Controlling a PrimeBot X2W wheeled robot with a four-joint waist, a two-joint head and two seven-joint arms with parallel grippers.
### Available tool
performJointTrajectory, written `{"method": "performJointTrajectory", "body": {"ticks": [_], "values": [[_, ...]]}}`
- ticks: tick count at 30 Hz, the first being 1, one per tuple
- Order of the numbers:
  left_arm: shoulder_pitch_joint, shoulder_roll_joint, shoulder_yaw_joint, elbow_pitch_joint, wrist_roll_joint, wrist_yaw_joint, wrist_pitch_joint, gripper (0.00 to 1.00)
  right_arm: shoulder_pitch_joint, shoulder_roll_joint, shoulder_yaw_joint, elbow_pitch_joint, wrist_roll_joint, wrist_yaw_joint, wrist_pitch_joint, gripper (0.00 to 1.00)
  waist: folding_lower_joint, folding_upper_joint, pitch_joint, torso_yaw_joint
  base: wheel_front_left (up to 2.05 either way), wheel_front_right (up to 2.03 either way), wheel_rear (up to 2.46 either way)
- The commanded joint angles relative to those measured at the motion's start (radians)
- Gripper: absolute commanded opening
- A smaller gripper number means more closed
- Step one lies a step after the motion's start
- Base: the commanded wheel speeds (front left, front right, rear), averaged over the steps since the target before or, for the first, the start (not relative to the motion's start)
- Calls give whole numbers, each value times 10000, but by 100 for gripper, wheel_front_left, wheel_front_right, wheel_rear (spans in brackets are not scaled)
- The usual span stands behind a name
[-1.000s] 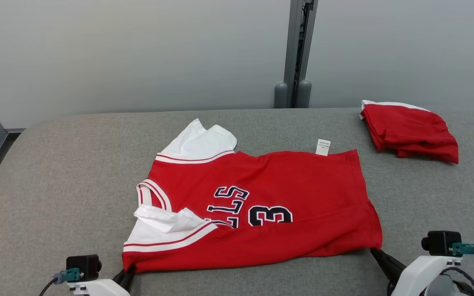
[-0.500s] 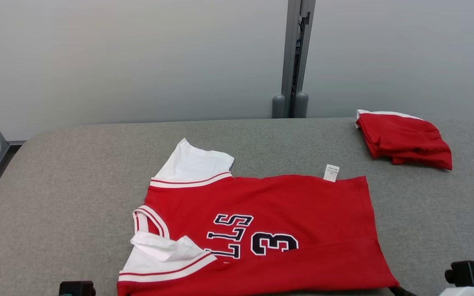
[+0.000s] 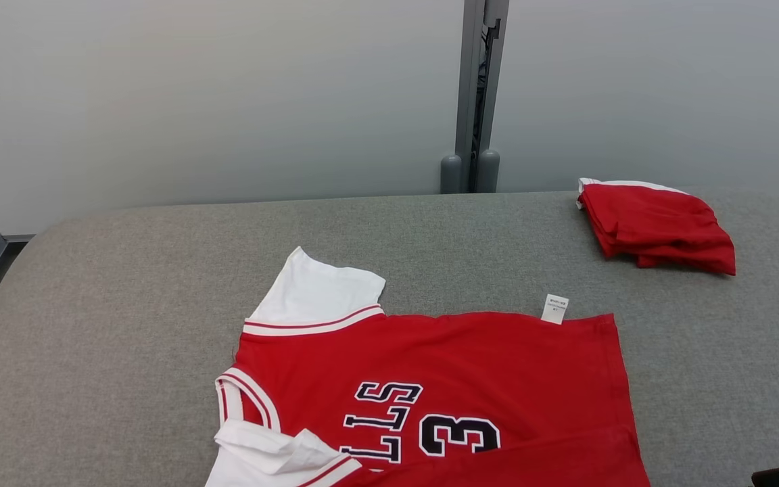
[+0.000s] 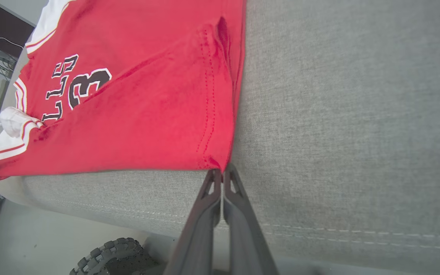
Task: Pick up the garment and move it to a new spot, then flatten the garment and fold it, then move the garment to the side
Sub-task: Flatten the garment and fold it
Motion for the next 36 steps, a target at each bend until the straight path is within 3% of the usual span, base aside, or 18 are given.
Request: {"method": "performJointTrajectory", "body": {"ticks": [1,14,15,16,17,18,32,36], "values": [[153,60,20,-22,-37,66,20,0,112,-24,-127,15,-97,21,67,0,0,0,12,5,0,0,0],[160,92,7,1,-123,182,152,0,761,612,-1307,-388,-945,21,1114,0,0,0,130,45,0,0,0],[159,97,5,-6,-130,193,148,0,809,656,-1417,-403,-1026,21,1188,28,0,0,135,50,0,0,0],[155,101,5,-13,-128,199,153,44,853,724,-1502,-416,-1093,21,1301,91,0,0,141,54,0,0,0],[147,104,2,-21,-126,196,161,74,883,810,-1583,-452,-1158,21,1400,100,0,0,146,57,0,0,0],[135,99,1,-31,-128,191,162,100,896,880,-1671,-520,-1230,21,1476,100,0,0,150,58,0,0,0],[-72,287,180,-421,72,472,-52,100,1269,1474,-2720,-1460,-2096,21,2153,100,0,0,154,74,0,0,0],[-326,511,419,-978,385,741,-379,100,979,1540,-3442,-2172,-2508,21,1311,100,0,0,183,81,0,0,0]]}}
